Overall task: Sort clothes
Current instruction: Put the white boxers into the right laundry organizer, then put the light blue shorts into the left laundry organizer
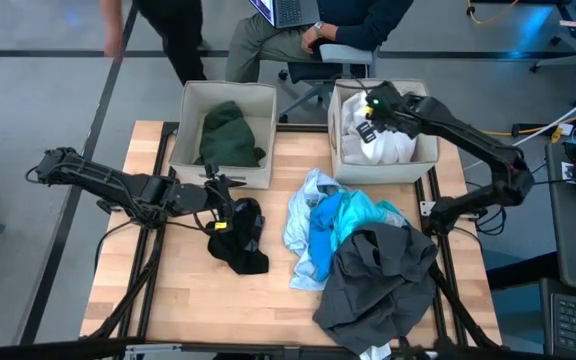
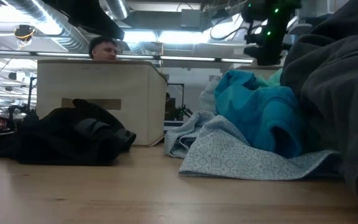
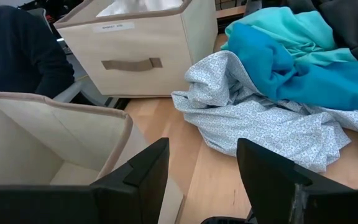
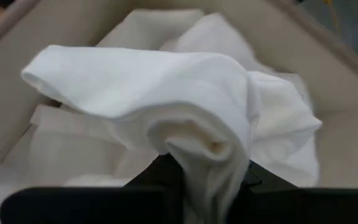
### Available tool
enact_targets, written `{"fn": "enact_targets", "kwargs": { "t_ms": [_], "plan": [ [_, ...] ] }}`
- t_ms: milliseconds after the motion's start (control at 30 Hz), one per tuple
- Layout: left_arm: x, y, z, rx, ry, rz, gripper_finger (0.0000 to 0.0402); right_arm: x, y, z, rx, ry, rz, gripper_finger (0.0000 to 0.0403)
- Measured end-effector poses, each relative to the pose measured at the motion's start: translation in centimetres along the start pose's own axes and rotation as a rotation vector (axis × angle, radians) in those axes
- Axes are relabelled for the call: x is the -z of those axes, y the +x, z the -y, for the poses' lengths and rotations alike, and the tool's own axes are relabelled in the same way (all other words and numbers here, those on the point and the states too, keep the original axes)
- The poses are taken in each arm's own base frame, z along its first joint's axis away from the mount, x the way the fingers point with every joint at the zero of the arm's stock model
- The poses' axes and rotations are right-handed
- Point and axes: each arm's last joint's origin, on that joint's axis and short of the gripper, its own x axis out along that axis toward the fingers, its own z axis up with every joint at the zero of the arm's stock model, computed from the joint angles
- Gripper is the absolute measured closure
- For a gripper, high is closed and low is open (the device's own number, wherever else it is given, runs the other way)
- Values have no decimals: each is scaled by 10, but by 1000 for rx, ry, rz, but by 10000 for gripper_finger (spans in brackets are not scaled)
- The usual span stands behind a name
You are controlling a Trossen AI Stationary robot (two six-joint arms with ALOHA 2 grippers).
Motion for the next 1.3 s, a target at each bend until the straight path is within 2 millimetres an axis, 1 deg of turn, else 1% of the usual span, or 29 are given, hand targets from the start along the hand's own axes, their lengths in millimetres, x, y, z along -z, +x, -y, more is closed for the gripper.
{"fn": "enact_targets", "kwargs": {
  "t_ms": [133,333,433,567,833,900,1033,1100,1167,1300],
  "plan": [
    [0,0,0,0,0,0,222,-2,20,-12,-47,-1,-68,342],
    [0,0,0,0,-1,-2,222,-2,49,-26,-38,-23,-162,342],
    [0,0,0,0,-2,-2,222,0,60,-31,-31,-43,-204,332],
    [0,0,0,0,-1,-3,222,1,68,-35,-31,-63,-235,290],
    [0,0,0,0,-2,-3,222,1,67,-36,-77,-84,-242,170],
    [1,0,0,0,-1,-4,222,0,64,-34,-90,-99,-261,148],
    [1,0,0,0,0,-5,222,-9,42,-27,-86,-118,-296,120],
    [1,0,0,0,0,-5,222,-16,27,-25,-90,-110,-277,114],
    [1,0,0,0,0,-5,222,-24,8,-24,-103,-106,-219,112],
    [1,0,0,0,0,-4,222,-34,-28,-29,-151,-119,-109,111]
  ]
}}
